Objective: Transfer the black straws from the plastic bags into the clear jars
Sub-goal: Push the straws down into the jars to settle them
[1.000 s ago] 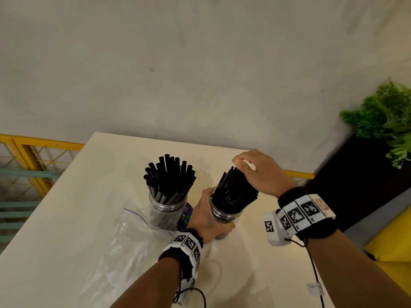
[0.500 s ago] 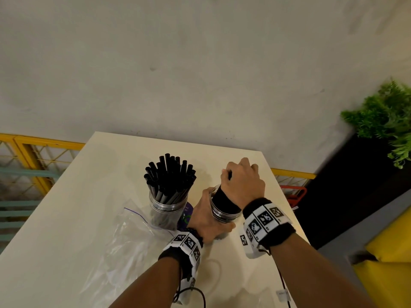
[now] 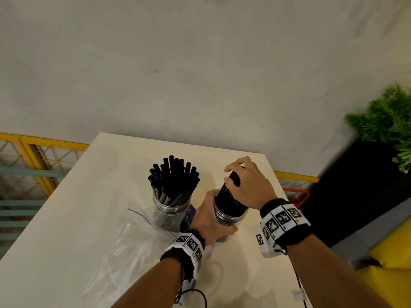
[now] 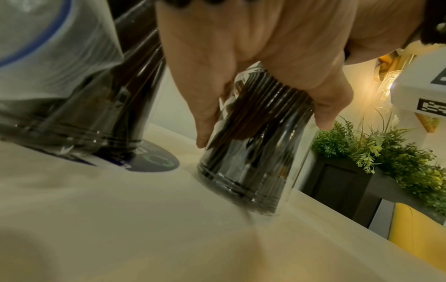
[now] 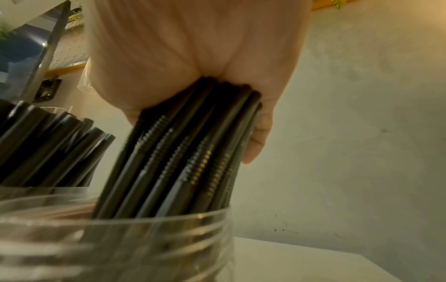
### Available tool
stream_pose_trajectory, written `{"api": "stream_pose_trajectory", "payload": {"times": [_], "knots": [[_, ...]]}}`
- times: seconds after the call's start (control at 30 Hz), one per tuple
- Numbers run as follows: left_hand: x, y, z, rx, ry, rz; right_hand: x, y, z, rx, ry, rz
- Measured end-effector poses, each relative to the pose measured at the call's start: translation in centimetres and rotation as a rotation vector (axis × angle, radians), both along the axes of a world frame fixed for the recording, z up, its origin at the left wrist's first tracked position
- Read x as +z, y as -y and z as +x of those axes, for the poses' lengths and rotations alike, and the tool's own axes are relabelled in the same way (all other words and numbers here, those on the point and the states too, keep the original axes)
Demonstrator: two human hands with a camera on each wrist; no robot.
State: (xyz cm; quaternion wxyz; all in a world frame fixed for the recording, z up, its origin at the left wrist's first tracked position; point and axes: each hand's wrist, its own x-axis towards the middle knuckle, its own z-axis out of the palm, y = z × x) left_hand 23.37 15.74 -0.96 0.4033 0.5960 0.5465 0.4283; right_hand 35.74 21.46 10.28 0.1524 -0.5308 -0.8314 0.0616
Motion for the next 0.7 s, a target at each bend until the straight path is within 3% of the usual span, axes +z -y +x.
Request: {"api": "stream_pose_trajectory", "payload": {"times": [0.43, 0.53, 0.7], "knots": [[-0.3, -0.1, 0.2, 0.002, -0.015, -0.008, 1.3, -0.4, -2.3, -0.199, 0.162, -0.125], [-0.3, 0.1, 0.2, 0.000, -0.017, 0.006, 2.0, -0.6, -1.4, -0.211, 0.110, -0.229], [-0.4, -0.1, -0.1, 0.005, -0.019, -0.001, 3.6, -0.9, 0.8, -0.213, -0.048, -0.173]]}}
